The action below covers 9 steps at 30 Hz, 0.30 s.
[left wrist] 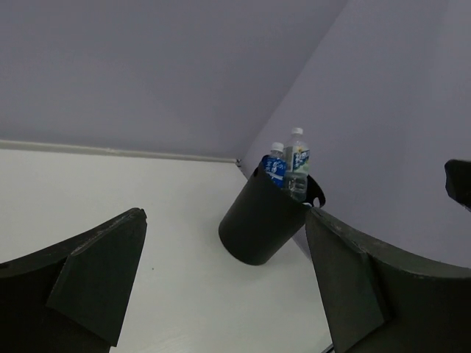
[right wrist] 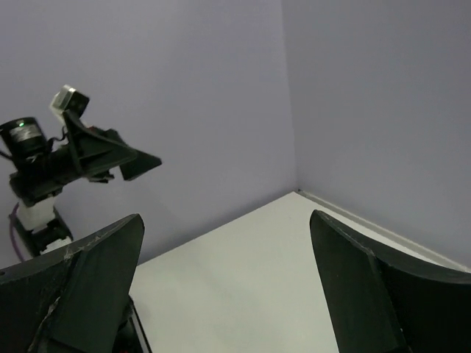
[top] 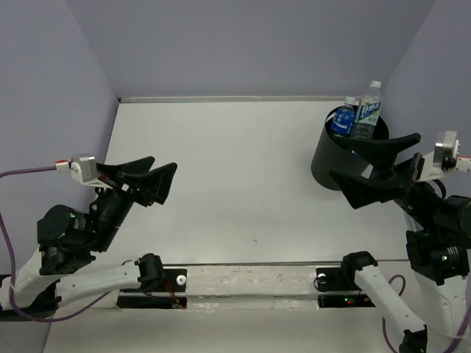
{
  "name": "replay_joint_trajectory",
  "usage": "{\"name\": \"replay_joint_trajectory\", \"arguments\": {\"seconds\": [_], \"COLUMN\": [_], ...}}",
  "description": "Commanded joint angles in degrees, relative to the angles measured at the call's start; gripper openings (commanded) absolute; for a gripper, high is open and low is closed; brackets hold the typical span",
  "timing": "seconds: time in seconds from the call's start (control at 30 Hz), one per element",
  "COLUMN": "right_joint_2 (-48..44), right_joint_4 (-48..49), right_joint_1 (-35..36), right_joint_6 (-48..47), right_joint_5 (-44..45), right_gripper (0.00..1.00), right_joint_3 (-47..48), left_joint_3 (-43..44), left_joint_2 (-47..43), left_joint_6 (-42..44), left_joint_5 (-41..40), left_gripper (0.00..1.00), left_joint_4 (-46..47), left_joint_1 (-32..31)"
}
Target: Put the plastic bottles in the bin
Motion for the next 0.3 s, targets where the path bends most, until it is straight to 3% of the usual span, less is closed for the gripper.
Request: {"name": "replay_joint_trajectory", "arguments": {"seconds": [0.0,0.27], "right_joint_2": [-5.3,-9.0], "right_joint_4": [0.9,-3.0], "right_joint_1": [-0.2,-0.2], "right_joint_6": [0.4,-5.3], "right_joint_5": [-4.5,5.7], "right_gripper": [1.0,1.0], "right_joint_3": [0.2,2.5], "left_joint_3": [5.7,7.1], "left_joint_2": [-1.6,-4.7], "left_joint_6": [6.7,10.0], "left_joint_5": [2.7,3.5], "left_gripper": [0.99,0.99], "left_joint_4": [5.3,7.7], "left_joint_1": [-0.1,-0.1]}}
